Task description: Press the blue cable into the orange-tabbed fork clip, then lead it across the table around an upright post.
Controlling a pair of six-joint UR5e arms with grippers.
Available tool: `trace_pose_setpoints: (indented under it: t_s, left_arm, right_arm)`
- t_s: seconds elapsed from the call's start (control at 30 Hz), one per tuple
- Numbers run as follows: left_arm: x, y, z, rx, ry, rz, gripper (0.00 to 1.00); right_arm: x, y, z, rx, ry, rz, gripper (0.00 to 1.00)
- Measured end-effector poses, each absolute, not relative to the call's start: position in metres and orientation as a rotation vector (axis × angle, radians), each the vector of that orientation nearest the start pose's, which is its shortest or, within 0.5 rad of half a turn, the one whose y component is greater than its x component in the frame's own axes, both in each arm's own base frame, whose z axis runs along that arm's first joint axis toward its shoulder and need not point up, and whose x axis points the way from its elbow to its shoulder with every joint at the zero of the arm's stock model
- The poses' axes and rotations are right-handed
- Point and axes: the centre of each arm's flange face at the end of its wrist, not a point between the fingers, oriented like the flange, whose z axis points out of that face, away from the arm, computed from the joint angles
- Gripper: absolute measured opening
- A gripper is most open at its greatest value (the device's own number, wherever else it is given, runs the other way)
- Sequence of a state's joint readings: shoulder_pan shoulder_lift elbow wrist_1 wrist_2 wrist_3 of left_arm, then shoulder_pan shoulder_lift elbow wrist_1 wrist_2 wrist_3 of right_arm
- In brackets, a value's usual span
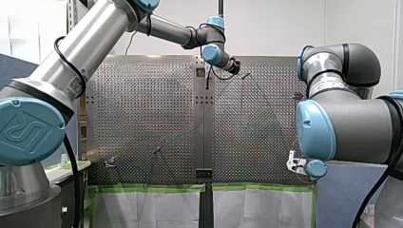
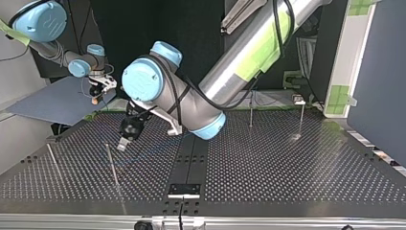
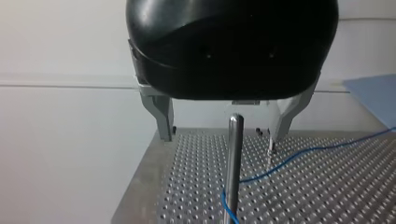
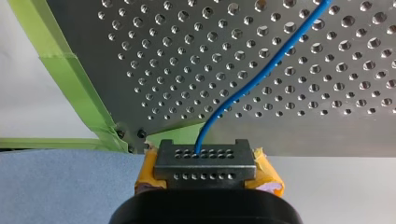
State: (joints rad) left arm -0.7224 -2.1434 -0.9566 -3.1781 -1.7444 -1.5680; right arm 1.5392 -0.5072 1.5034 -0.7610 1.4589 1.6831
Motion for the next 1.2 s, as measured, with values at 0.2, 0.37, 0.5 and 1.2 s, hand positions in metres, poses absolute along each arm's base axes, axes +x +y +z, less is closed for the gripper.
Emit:
trace_pose_setpoints:
  t_s: [0.2,0.37,0.5,1.2]
  left_arm:
    - [0.4653,-0.5597,0.436,0.403,1.535,-0.392,1.0]
    - [0.4655,-0.5591,0.4359,0.399,1.536,-0.386,1.0]
    - [0.4655,-0.5591,0.4359,0.4,1.536,-0.384,1.0]
    - [0.4663,-0.5578,0.4358,0.391,1.538,-0.374,1.0]
  right_arm:
    - [0.1237,-0.6618,-0.0804,1.373,-1.451,1.232,0.0]
    - [0.1237,-0.6619,-0.0803,1.373,-1.451,1.232,0.0]
    - [0.1238,-0.662,-0.0802,1.373,-1.45,1.232,0.0]
    - [0.1257,-0.6614,-0.0804,1.376,-1.45,1.233,0.0]
